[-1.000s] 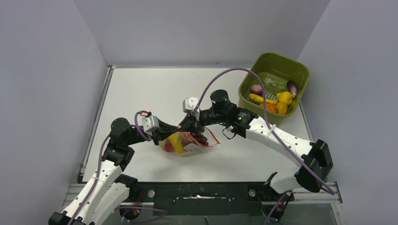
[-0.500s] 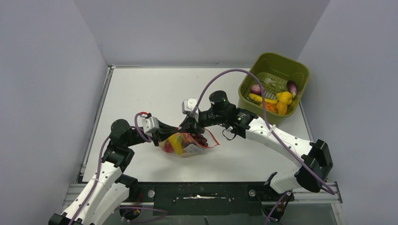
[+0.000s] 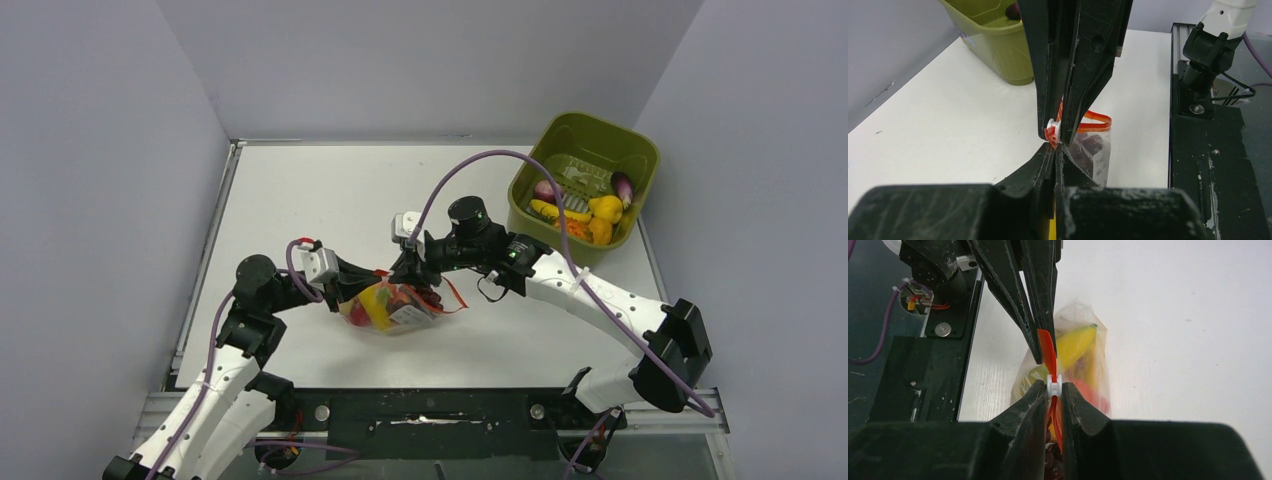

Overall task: Place the food in the zip-top bag and seal the zipper
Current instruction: Zip the zipper food storage bag at the center of the board.

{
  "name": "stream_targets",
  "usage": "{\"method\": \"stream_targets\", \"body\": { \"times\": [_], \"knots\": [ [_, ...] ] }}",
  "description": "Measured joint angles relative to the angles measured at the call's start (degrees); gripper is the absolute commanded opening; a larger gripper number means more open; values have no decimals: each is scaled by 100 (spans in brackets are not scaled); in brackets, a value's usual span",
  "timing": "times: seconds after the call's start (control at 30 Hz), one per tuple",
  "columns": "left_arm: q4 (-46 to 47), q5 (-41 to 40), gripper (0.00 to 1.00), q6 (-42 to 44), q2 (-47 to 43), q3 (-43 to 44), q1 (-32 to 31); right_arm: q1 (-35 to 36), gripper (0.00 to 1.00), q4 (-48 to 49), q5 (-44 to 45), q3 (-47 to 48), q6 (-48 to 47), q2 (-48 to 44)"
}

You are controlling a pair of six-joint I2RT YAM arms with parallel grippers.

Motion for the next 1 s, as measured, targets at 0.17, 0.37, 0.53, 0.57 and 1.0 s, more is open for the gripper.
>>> {"method": "stream_targets", "body": {
  "times": [0.17,0.37,0.53,0.57,1.0],
  "knots": [
    [0,-4,0,-50,20,0,0,-46,0,-74,96,-79,46,-15],
    [96,7,21,-101,361,74,-2,-107,0,-262,210,-76,90,-15],
    [415,96,26,-170,748,205,-2,-181,0,-382,223,-76,92,-13],
    [459,120,26,-188,813,216,-2,-188,0,-393,210,-76,92,-13],
    [734,219,26,-240,798,216,0,-192,0,-509,-66,44,127,57]
  ]
}}
